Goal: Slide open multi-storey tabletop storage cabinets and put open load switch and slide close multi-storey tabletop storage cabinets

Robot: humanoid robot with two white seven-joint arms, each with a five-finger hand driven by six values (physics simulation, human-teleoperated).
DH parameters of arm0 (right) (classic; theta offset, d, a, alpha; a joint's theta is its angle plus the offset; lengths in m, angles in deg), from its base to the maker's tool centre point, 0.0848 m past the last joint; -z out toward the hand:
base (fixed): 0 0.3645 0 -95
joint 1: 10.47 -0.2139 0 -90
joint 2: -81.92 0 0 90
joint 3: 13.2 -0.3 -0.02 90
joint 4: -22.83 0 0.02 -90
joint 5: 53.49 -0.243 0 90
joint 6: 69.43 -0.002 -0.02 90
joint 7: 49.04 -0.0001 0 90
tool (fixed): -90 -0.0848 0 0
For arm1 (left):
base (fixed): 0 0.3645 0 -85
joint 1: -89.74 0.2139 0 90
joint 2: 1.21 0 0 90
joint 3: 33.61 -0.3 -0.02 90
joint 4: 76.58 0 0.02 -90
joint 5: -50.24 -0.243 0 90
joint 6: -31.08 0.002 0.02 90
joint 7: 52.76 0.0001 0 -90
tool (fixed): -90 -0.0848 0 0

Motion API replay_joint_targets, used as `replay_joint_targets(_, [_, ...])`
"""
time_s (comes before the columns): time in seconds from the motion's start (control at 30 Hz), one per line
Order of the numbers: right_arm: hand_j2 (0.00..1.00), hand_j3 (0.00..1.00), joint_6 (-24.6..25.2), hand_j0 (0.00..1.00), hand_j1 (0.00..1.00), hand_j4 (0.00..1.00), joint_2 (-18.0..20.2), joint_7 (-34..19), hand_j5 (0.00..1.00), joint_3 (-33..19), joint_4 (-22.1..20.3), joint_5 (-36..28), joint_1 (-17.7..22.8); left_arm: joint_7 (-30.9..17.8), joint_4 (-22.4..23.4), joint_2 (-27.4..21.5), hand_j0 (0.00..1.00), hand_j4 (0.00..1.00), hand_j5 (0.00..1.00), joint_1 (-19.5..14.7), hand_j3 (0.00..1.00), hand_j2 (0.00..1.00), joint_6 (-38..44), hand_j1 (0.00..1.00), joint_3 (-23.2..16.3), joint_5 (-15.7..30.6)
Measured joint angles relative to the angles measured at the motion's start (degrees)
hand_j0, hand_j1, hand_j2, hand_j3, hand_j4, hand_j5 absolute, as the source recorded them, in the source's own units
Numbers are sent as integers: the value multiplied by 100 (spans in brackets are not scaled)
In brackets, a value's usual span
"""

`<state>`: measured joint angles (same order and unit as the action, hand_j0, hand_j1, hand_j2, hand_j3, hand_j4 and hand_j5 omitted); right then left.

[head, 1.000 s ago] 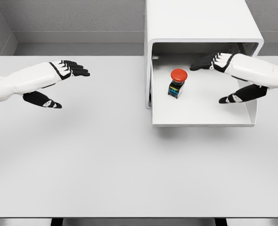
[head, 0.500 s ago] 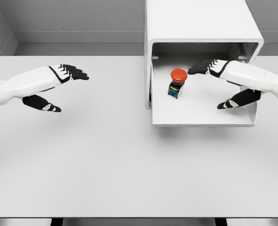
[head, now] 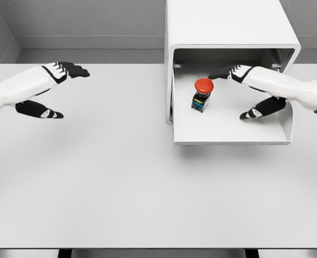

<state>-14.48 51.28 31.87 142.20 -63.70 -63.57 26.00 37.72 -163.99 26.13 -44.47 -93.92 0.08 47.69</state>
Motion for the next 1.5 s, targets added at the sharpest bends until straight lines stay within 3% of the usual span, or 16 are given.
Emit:
replay_joint_targets(0.1, [100, 100, 1, 100, 100, 100, -133, 0, 100, -33, 196, -27, -35, -197, 45, 59, 100, 100, 100, 62, 100, 100, -1, 100, 91, -67])
replay_joint_targets(0.17, [100, 100, 1, 100, 100, 100, -205, 3, 100, -44, 318, -18, -79, -386, 60, 98, 100, 100, 100, 422, 100, 100, -2, 100, 276, -107])
replay_joint_targets(0.27, [99, 99, 1, 99, 99, 99, -207, 7, 99, -35, 270, 1, -114, -582, 70, 144, 100, 100, 100, 448, 100, 100, -3, 100, 486, -121])
replay_joint_targets(0.4, [71, 71, 0, 71, 71, 71, 89, 49, 71, -21, -92, 49, -132, -676, 75, 170, 100, 100, 100, 448, 100, 100, -3, 100, 588, -124])
replay_joint_targets(0.47, [69, 69, 0, 69, 69, 69, 202, 73, 69, -42, -251, 51, -158, -693, 75, 175, 100, 100, 100, 448, 100, 100, -4, 100, 606, -125])
replay_joint_targets(0.6, [71, 71, 0, 71, 71, 71, 483, 88, 71, -60, -722, 45, -158, -705, 77, 203, 100, 100, 100, 448, 100, 100, -4, 100, 620, -126])
replay_joint_targets(0.7, [78, 78, 0, 78, 78, 78, 694, 91, 78, -49, -903, 50, -167, -711, 115, 244, 100, 100, 100, 457, 100, 100, -4, 100, 621, -125])
replay_joint_targets(0.77, [100, 100, 0, 100, 100, 100, 755, 94, 100, -41, -965, 52, -202, -710, 142, 257, 100, 100, 100, 501, 100, 100, -4, 100, 619, -118])
replay_joint_targets(1.17, [100, 100, -1, 100, 100, 100, 589, -34, 100, 148, -974, 81, -202, -701, 308, 283, 100, 100, 100, 536, 100, 100, -4, 100, 614, -85])
replay_joint_targets(1.5, [100, 100, 0, 100, 100, 100, 103, -61, 100, 128, -35, 95, -167, -701, 353, 293, 100, 100, 100, 545, 100, 100, -4, 100, 587, -92])
